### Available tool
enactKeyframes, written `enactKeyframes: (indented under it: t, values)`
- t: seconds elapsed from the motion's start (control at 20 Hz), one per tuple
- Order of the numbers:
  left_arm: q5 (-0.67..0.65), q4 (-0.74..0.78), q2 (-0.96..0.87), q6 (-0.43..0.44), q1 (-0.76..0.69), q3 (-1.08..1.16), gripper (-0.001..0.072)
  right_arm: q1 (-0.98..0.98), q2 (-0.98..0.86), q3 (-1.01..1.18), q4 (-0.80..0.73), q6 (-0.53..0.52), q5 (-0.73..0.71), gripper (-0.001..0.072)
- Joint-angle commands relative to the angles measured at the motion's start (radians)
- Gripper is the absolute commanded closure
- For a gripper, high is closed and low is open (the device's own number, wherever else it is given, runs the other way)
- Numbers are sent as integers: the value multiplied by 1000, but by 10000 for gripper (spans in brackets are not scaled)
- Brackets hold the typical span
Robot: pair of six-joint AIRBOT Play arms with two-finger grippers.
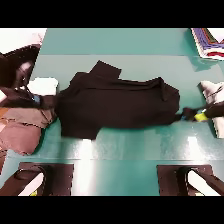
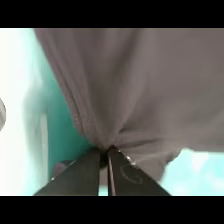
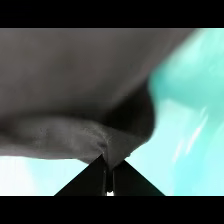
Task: Fold the shirts.
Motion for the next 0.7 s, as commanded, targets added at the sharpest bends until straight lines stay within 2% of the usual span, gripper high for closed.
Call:
enactKeyframes:
  t: [0.0,0.2,0.4,0.55,0.65]
  values:
    - [-10,5,32,2,1,293,682,8,122,285,9,1,-48,695]
    - [-46,5,31,2,1,758,682,8,179,686,0,1,-100,695]
    - [-67,3,32,-3,1,1117,682,8,214,967,-160,7,-55,695]
    - [-67,-7,32,-31,1,1249,683,8,237,1084,-300,55,3,697]
    - [-45,-9,31,-45,1,1259,683,8,223,1164,-358,56,69,697]
